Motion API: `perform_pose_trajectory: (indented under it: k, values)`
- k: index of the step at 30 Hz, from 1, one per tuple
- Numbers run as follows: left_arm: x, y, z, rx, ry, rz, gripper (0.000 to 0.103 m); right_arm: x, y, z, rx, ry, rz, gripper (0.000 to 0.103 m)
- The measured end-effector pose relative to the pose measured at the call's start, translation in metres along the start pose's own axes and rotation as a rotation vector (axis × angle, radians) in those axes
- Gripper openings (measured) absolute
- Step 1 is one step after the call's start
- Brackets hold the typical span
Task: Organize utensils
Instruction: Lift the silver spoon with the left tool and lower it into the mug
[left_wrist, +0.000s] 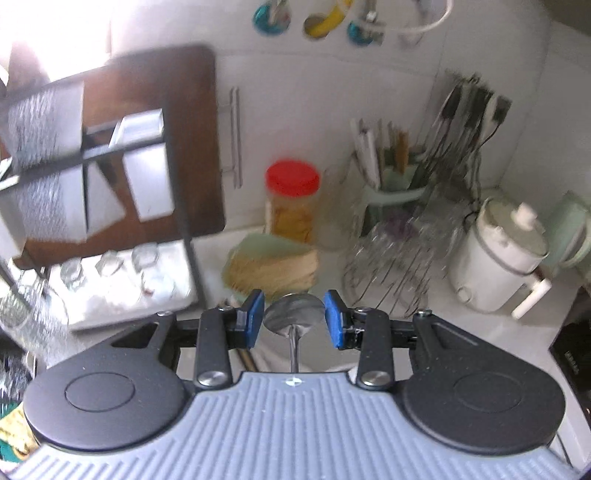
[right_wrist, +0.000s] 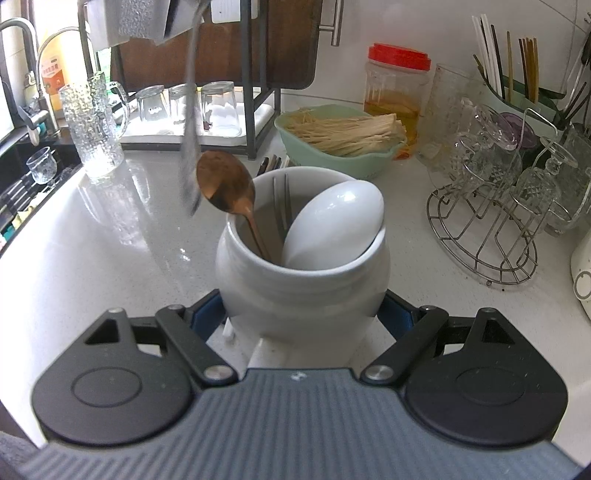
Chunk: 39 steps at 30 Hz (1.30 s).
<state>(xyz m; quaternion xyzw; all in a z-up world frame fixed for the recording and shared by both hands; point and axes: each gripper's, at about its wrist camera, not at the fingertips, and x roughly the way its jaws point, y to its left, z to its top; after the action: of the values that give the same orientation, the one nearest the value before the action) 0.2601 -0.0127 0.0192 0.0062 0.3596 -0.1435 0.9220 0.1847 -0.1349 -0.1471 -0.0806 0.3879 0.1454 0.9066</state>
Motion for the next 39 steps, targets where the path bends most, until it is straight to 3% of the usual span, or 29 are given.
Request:
perform_pose_trajectory:
  k: [5,13,19,39]
  values:
    - [-0.007,-0.014,0.011,0.026,-0.038,-0.035,0.041,0.001,0.000,0.000,-0.002,0.000,0.002,0.090]
    - [0.012,-0.024,0.001,0.042,-0.003,-0.064,0.041,0.000,0.000,0.000,-0.002,-0.002,0.002,0.090]
    - [0.026,-0.028,-0.011,0.069,0.062,-0.084,0.041,0.000,0.001,0.000,-0.003,-0.005,0.004,0.090]
    - [0.077,-0.051,-0.030,0.234,0.394,-0.179,0.041,-0.001,0.000,-0.001,-0.005,-0.022,0.009,0.090]
